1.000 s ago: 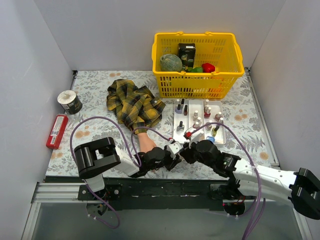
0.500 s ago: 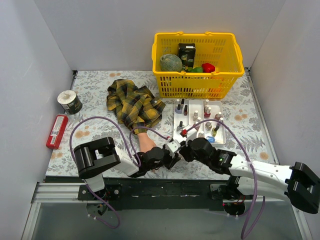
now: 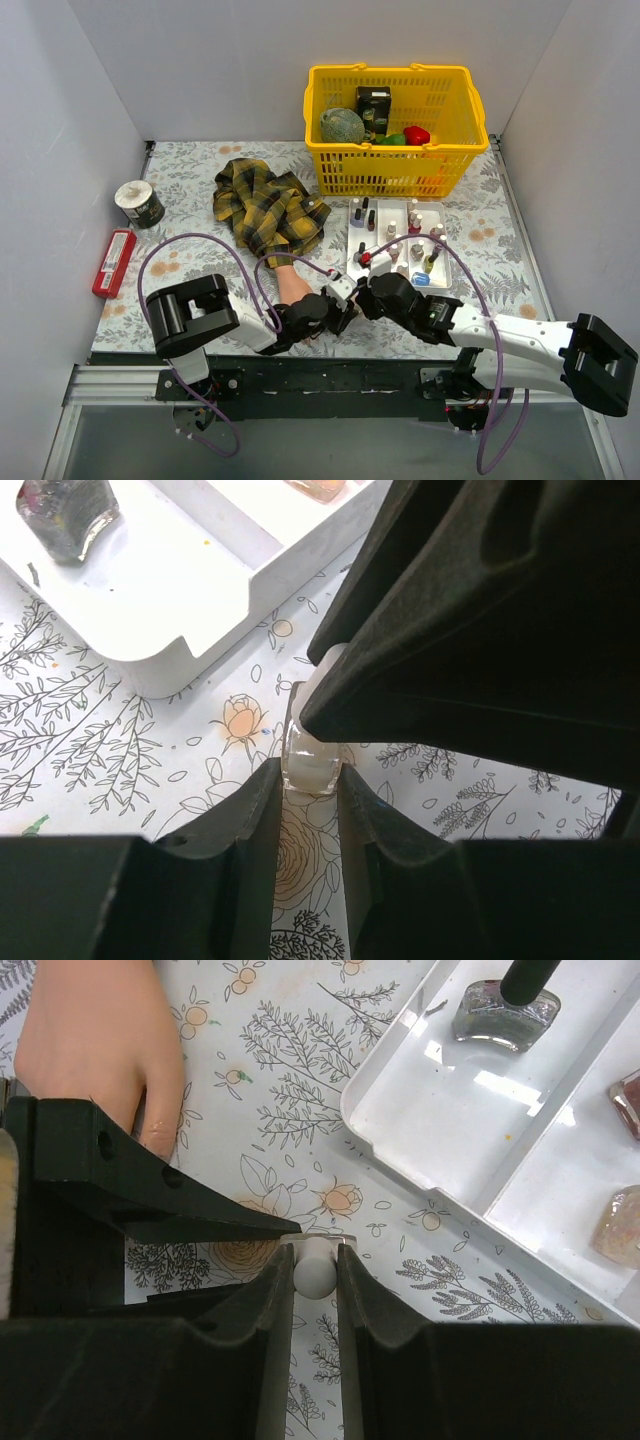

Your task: Paint the nails

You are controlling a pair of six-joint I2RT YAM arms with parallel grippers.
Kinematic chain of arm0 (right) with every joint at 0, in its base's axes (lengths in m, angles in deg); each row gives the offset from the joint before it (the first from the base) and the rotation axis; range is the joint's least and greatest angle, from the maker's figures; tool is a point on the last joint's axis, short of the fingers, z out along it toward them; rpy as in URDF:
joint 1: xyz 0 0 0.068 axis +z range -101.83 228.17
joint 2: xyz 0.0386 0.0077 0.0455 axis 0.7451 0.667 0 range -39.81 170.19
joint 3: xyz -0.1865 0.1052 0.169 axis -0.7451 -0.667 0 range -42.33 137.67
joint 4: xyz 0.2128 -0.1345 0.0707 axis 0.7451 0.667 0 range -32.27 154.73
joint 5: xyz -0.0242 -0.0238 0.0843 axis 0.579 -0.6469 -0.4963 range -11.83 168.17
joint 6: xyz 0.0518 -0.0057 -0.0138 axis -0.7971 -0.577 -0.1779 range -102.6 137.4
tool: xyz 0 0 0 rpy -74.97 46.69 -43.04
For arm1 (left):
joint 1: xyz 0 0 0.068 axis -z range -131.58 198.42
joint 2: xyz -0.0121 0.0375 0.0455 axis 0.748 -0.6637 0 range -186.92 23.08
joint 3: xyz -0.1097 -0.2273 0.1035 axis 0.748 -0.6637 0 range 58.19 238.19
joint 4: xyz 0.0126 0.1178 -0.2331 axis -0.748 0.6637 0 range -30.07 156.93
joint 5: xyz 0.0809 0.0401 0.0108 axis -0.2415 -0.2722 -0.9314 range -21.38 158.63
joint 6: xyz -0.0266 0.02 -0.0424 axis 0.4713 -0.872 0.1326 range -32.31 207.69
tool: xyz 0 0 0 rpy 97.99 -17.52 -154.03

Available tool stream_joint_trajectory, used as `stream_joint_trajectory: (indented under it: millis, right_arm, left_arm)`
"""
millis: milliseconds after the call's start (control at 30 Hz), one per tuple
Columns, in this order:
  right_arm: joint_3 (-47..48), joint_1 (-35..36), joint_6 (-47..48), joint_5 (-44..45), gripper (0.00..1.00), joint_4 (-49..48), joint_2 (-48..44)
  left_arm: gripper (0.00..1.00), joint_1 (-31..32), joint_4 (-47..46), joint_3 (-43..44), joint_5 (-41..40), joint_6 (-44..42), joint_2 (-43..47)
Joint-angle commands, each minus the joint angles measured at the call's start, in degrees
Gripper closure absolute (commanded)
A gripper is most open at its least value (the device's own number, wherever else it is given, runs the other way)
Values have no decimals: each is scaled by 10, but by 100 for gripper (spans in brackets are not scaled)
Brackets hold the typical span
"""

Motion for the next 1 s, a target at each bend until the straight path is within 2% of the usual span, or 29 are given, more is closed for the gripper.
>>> stream_joint_trajectory:
  millis: [0,67,333,467,667,967]
  right_arm:
    - [26,4,-40,13,80,18,22]
    - [27,4,-35,11,69,17,20]
    - [-2,3,5,8,48,10,-54]
    - [-8,3,24,-9,46,10,-74]
    - [-44,3,49,-61,47,-19,-149]
    - [-87,2,14,-78,41,-25,-240]
  left_arm:
    - [100,7,-1,33,-29,-25,-6]
    - [100,7,7,36,-28,-30,-9]
    - [100,7,9,23,-3,-34,0]
    - [100,7,9,19,13,-36,4]
    - [100,7,17,7,38,-40,32]
    - [100,6,-8,-30,65,-22,86]
